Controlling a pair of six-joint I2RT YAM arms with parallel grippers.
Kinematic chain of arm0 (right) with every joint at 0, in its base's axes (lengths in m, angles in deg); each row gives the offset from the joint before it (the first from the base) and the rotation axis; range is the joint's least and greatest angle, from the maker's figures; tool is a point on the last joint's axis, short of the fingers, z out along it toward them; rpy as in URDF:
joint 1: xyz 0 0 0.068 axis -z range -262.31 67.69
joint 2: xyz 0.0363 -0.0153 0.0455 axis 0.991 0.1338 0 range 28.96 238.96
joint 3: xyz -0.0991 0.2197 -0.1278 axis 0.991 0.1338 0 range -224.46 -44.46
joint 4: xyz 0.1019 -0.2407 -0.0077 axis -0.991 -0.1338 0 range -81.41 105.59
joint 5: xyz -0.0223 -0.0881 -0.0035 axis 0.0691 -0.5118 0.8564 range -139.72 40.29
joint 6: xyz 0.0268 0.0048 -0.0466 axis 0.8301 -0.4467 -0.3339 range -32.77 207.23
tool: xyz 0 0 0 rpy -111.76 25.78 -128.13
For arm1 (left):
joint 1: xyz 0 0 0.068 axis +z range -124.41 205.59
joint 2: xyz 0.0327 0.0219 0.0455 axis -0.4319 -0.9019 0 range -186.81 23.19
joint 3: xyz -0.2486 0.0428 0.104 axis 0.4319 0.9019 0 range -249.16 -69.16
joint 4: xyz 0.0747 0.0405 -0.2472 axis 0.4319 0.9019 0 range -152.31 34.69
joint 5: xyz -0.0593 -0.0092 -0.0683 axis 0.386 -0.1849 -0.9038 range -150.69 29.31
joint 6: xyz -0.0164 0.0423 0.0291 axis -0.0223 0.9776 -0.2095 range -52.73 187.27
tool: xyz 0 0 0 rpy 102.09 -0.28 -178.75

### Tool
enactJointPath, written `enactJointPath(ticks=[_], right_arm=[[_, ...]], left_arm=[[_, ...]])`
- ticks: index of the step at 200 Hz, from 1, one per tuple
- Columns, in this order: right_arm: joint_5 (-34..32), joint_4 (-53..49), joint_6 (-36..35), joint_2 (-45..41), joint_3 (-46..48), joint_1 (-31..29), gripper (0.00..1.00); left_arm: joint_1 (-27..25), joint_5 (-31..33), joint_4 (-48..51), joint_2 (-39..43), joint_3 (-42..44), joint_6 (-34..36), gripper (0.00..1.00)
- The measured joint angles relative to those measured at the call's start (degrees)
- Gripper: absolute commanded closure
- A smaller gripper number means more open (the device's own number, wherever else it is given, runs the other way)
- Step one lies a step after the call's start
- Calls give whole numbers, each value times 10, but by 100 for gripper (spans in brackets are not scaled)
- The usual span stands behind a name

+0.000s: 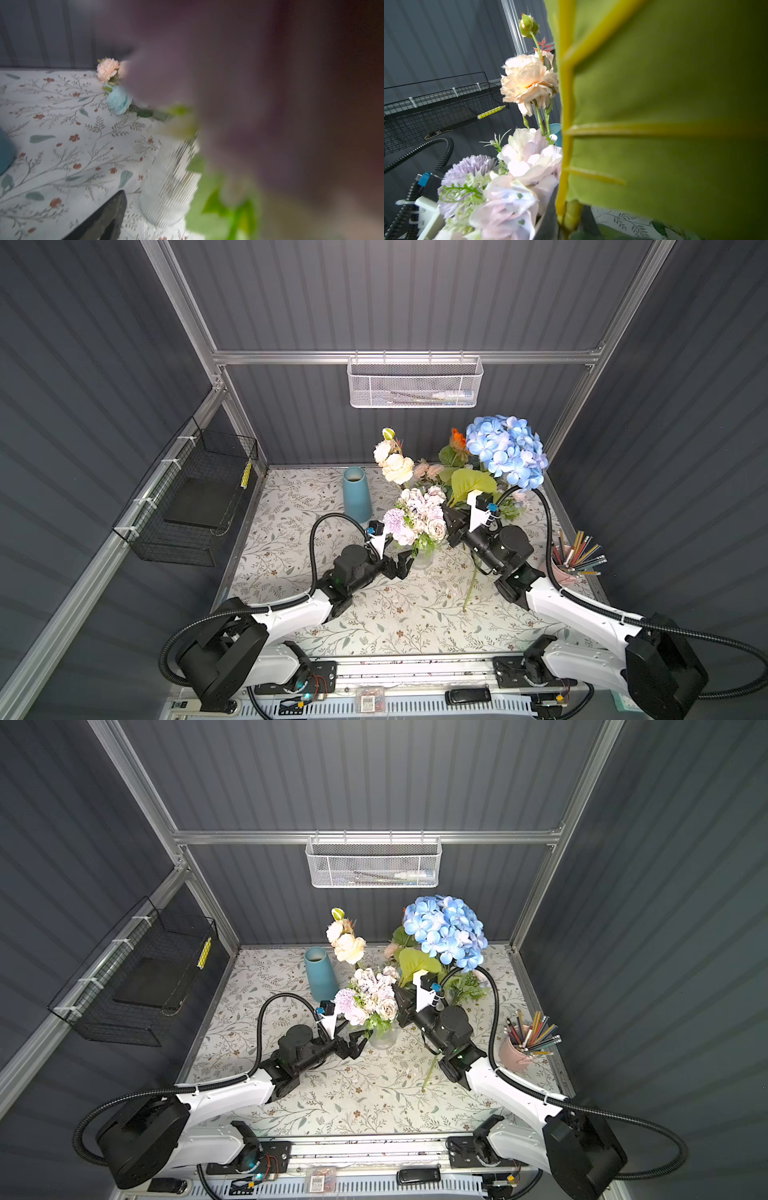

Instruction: Arrange the flowers into the vase

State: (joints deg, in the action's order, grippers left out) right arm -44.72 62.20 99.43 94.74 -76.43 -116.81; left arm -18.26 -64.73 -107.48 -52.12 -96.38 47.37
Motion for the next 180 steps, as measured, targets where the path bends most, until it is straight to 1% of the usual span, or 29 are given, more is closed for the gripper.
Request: enactJointPath(ticks=[75,109,148,180], right_arm=[[12,-7,24,0,0,-2,98],[12,-22,21,-5,0,-3,94],[7,-58,2,-48,-2,-4,89],[5,-78,-14,-56,-13,-5,87]], left_arm=[[-1,40,-118,-38,-26,9,1],[-1,57,-162,-49,-31,9,1],[-1,76,-181,-44,-37,17,1],[-1,84,-181,-39,-47,27,1]])
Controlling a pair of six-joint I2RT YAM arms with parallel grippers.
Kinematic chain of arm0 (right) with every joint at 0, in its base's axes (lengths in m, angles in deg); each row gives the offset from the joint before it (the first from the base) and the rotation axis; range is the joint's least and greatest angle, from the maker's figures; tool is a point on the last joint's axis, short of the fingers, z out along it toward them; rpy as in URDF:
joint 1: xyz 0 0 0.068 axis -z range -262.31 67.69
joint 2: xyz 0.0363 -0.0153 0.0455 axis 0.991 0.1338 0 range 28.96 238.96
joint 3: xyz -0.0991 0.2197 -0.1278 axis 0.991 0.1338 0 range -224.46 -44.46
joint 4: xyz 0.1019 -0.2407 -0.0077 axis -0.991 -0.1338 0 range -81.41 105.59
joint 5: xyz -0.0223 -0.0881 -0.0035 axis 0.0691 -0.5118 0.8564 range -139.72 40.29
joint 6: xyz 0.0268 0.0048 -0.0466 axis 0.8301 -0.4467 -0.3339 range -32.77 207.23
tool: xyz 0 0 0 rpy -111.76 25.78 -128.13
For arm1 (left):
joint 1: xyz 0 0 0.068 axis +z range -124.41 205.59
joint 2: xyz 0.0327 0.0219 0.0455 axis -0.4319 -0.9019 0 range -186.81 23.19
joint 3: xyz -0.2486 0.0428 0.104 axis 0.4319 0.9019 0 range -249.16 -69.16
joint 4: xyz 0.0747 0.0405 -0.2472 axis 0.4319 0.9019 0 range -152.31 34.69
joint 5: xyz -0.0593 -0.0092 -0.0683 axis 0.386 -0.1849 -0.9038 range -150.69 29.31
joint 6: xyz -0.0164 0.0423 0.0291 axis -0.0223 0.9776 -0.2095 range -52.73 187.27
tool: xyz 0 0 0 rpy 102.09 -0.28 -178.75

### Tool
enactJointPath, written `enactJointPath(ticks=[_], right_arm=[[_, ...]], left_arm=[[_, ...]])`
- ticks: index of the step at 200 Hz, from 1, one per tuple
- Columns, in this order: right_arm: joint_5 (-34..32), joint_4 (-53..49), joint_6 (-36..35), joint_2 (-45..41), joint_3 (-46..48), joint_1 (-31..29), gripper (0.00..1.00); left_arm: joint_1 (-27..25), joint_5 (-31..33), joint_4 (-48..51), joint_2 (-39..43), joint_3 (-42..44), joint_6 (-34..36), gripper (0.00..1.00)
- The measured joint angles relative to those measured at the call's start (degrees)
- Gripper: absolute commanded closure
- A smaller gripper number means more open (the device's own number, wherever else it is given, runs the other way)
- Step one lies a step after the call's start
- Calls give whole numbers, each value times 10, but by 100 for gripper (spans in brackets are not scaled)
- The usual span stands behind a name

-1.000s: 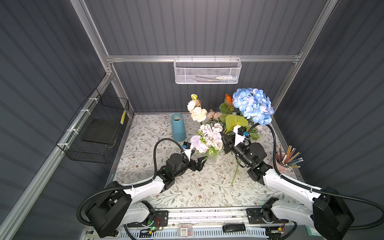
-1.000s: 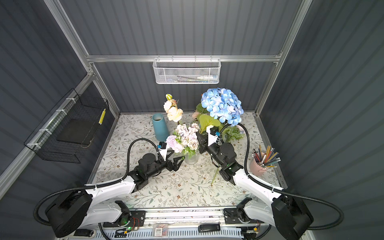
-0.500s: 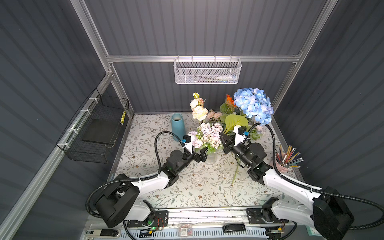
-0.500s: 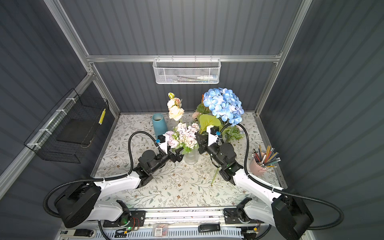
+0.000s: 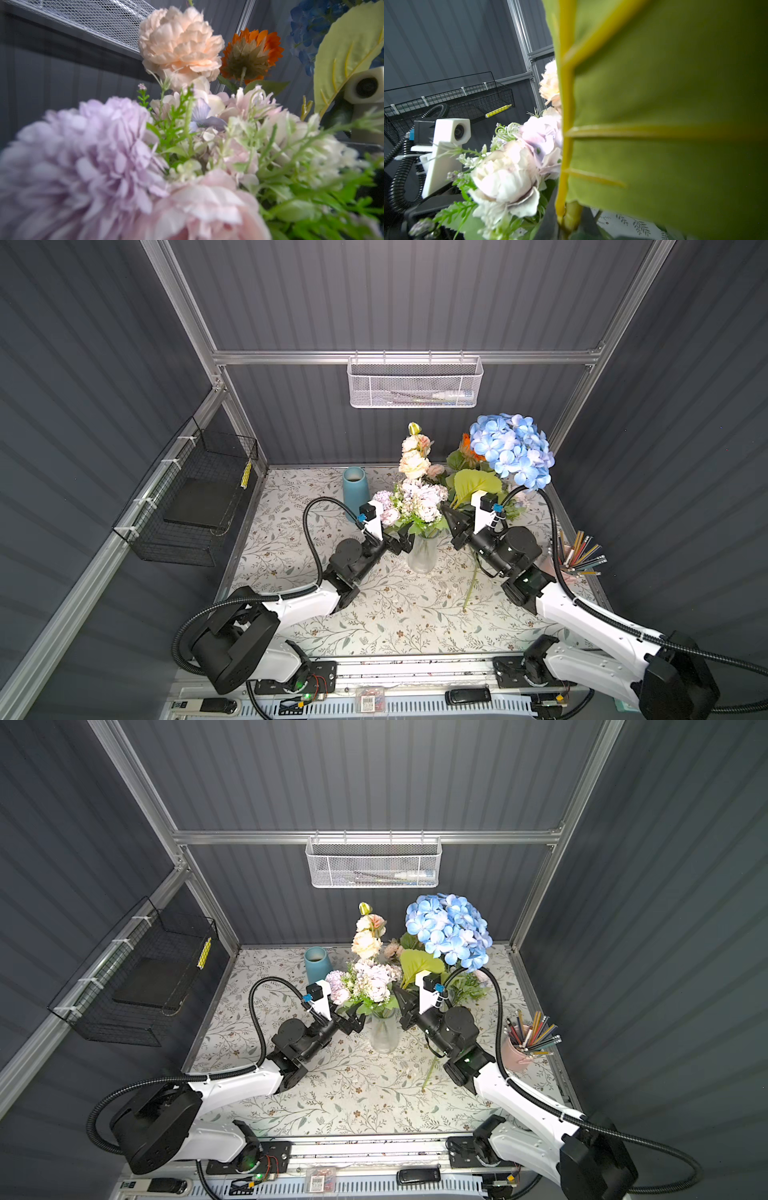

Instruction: Arrange the flowers into the vase

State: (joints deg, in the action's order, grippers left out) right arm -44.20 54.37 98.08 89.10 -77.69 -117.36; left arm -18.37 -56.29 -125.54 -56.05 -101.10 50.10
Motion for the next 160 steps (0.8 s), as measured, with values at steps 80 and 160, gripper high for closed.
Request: enactJointPath(ticks=[80,160], right_arm=[[-12,1,-24,74,11,-10,81],[-15,-92,-47,-37,12,-11,43]], left_arm=[[0,2,6,0,-2,1,1],[0,6,33,0,-2,3,1]])
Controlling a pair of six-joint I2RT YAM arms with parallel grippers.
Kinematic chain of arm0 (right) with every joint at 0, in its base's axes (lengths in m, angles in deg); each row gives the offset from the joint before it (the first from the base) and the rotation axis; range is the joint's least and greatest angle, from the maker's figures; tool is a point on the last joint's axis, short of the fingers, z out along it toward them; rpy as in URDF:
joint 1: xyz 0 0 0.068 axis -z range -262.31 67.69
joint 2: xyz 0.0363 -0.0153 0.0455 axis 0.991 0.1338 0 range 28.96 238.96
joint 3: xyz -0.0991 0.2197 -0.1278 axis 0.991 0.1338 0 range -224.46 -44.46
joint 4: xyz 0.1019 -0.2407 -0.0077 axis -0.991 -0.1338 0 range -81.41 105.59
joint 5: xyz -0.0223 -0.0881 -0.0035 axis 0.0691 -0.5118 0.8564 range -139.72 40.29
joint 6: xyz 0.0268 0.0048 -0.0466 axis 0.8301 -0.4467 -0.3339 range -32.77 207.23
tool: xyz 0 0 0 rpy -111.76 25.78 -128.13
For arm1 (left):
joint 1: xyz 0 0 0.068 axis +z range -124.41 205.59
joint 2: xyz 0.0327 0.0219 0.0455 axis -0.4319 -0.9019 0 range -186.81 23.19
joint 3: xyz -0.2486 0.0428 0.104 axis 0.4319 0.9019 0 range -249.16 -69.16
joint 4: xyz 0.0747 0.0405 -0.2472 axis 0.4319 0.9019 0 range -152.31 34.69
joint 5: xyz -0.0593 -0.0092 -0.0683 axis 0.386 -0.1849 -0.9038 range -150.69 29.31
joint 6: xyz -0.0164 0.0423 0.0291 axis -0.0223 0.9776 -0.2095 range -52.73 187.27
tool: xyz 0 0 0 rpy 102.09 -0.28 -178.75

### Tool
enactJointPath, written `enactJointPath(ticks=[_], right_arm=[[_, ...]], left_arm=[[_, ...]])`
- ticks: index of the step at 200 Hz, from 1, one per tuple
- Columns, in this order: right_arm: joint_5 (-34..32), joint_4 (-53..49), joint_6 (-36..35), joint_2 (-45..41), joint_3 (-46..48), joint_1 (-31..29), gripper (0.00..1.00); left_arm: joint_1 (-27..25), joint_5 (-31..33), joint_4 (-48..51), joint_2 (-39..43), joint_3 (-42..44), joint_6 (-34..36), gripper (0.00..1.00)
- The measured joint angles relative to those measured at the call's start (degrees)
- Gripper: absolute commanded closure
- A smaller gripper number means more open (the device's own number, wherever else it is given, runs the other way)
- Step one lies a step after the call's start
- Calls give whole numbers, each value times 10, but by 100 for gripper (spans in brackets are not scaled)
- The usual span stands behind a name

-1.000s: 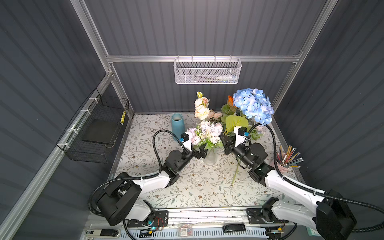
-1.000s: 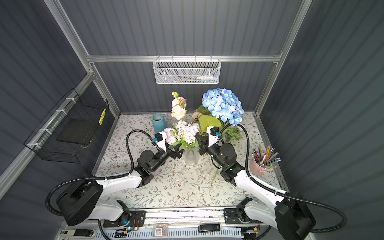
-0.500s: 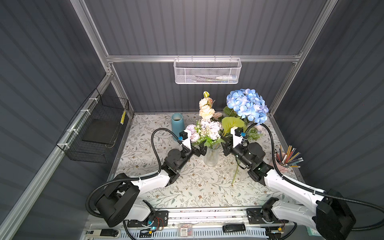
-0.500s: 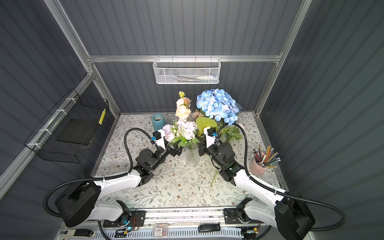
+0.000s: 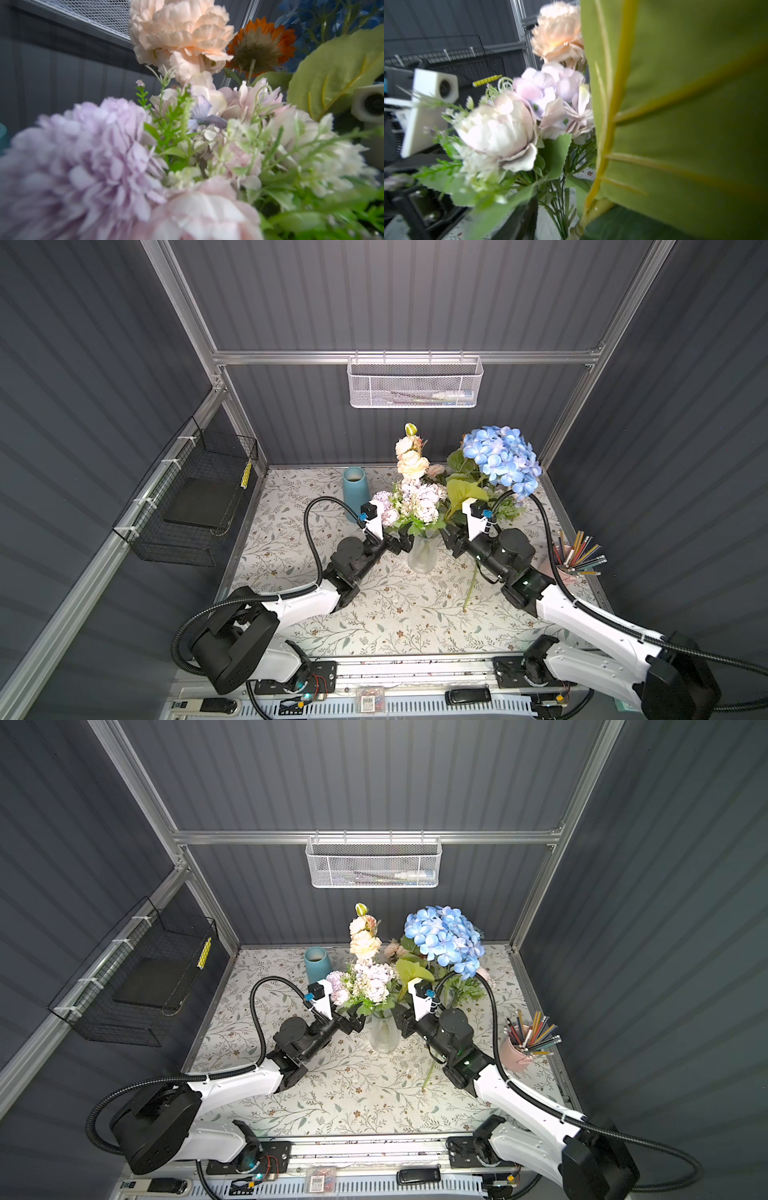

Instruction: Arrange the flowers into the vase

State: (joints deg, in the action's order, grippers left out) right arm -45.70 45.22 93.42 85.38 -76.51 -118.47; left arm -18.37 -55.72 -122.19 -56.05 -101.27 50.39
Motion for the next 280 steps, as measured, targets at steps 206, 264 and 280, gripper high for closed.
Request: enactJointPath(ticks=[206,264,280], right_arm=[[-14,38,20,28,-6,4,89],[-4,-19,33,-2,-5,3,57],[-4,-46,29,-33,-5,3,55]], left_arm=[[0,0,35,18,0,0,1],[0,15,54,22,0,0,1],[0,26,60,24,0,0,1]])
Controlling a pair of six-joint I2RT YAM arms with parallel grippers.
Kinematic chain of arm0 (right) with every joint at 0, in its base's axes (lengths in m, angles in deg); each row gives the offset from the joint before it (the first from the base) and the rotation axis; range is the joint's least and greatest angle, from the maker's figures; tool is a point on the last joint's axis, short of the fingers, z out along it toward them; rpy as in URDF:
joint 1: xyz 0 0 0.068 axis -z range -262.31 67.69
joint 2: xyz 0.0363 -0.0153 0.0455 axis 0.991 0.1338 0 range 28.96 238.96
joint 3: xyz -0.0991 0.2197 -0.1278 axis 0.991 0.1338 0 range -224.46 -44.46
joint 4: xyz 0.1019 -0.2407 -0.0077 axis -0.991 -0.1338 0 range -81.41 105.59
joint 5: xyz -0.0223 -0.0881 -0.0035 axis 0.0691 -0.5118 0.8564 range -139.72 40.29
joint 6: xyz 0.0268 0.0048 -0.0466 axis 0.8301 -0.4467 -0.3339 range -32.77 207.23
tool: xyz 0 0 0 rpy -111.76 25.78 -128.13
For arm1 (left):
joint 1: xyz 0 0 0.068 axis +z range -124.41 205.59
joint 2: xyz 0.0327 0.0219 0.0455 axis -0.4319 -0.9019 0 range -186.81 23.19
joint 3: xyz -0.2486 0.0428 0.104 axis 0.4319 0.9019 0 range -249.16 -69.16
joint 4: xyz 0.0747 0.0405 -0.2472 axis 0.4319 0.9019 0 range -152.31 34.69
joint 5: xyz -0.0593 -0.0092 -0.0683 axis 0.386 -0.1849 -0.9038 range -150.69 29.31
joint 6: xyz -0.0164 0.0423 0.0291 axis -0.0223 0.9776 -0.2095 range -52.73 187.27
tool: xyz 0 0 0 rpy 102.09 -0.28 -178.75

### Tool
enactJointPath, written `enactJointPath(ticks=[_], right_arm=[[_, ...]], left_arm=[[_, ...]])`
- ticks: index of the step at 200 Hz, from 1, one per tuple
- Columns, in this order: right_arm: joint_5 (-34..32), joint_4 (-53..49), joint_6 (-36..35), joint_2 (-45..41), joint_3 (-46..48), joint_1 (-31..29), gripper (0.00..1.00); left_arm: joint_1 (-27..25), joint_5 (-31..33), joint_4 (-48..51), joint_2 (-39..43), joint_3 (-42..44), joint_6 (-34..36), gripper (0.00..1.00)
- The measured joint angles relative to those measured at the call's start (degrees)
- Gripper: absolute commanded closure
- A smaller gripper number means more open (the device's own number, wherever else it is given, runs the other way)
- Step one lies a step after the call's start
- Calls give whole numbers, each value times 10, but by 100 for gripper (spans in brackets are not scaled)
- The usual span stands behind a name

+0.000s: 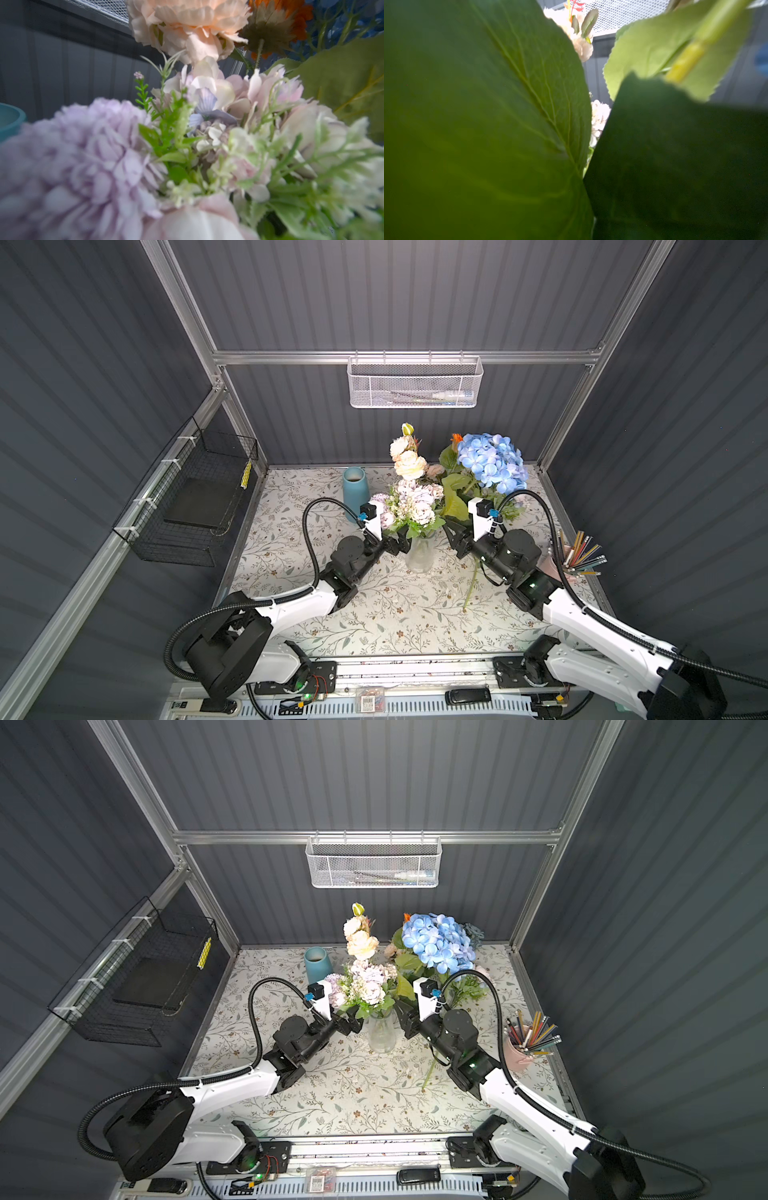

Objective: Arrange the flowers into the vase
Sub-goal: 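Open the right gripper, release the hydrangea, and move down toward the flower pile, then lower the right gripper onto the white rose stem in the pile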

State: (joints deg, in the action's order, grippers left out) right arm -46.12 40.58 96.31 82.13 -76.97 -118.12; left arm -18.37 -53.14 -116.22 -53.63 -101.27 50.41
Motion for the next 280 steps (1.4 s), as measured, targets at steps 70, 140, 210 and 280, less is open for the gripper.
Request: enactJointPath(ticks=[70,140,210,280], right_arm=[[-70,-177,0,-109,11,2,53],[-79,-266,10,4,10,36,52],[-9,-367,-14,198,-169,173,51],[29,-475,-66,337,-285,207,54]], left_arm=[[0,37,17,5,0,0,1],[0,36,28,4,-8,0,1],[0,34,30,8,-8,0,1],[0,22,34,12,-8,0,1]])
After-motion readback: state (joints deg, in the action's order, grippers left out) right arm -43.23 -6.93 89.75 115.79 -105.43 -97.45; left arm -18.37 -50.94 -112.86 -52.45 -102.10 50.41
